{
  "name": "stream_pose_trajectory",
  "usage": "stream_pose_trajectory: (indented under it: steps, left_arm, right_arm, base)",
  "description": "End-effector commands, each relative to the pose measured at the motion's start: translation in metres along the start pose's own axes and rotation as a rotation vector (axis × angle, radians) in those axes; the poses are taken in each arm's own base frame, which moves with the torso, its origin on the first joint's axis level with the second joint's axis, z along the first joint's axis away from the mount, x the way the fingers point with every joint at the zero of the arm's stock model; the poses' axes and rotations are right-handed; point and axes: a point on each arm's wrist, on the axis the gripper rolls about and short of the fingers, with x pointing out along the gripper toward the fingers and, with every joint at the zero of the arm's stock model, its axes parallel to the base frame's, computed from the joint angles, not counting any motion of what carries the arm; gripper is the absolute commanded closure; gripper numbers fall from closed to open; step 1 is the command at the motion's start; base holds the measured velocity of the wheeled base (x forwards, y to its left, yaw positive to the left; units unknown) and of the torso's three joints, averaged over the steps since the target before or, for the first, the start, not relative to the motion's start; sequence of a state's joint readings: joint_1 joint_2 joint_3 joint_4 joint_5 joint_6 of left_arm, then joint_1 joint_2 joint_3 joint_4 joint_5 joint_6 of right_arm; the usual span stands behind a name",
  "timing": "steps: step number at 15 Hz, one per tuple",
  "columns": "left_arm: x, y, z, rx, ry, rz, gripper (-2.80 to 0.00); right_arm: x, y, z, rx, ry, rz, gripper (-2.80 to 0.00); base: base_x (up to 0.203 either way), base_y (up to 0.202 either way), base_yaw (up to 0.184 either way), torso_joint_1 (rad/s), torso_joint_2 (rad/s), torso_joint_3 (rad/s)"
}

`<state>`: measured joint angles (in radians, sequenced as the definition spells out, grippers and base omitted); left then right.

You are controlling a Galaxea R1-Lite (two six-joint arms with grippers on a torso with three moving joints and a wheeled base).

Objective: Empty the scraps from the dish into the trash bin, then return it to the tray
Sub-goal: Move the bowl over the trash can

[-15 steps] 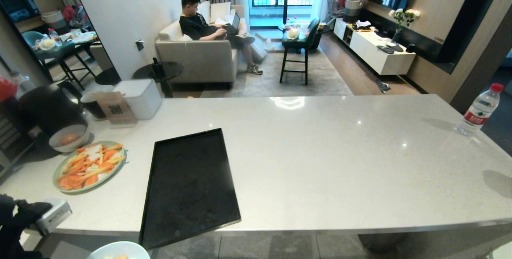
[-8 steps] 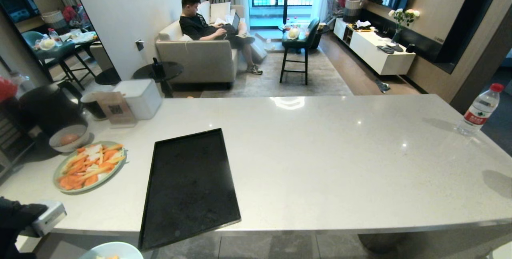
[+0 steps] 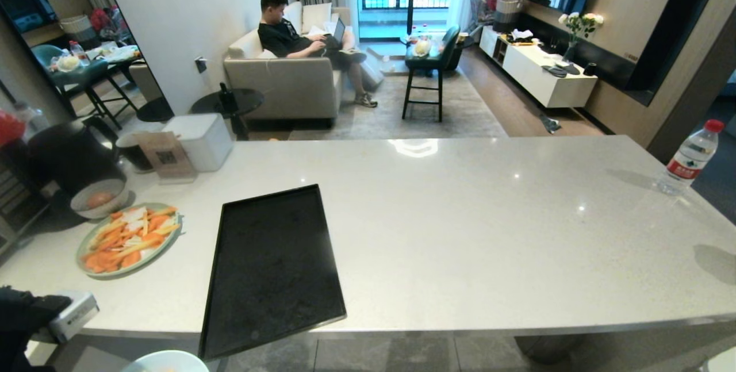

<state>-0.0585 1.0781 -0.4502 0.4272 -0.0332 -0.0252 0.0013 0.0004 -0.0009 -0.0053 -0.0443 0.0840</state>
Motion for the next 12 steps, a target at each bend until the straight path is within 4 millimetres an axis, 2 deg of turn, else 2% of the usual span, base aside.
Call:
stream_pose_trajectory:
  steps: [1,12]
  left_arm:
    - [-0.0005,-0.0037,0.0032,-0.034,0.001,-0.014,0.0]
    - [0.0009,-0.0101,0.0013,-0.021,0.011,-0.008,0.0]
  right_arm:
    - [0.0,0.0,-0.0001,0.0,-0.001,0.0,0.0]
    - [-0.0001,0.0,0.0002,0.0,-0.002,0.0,0.0]
  base:
    - [0.0,0.0,0.0,0.0,0.0,0.0]
    - [0.0,0.0,0.0,0.0,0.0,0.0]
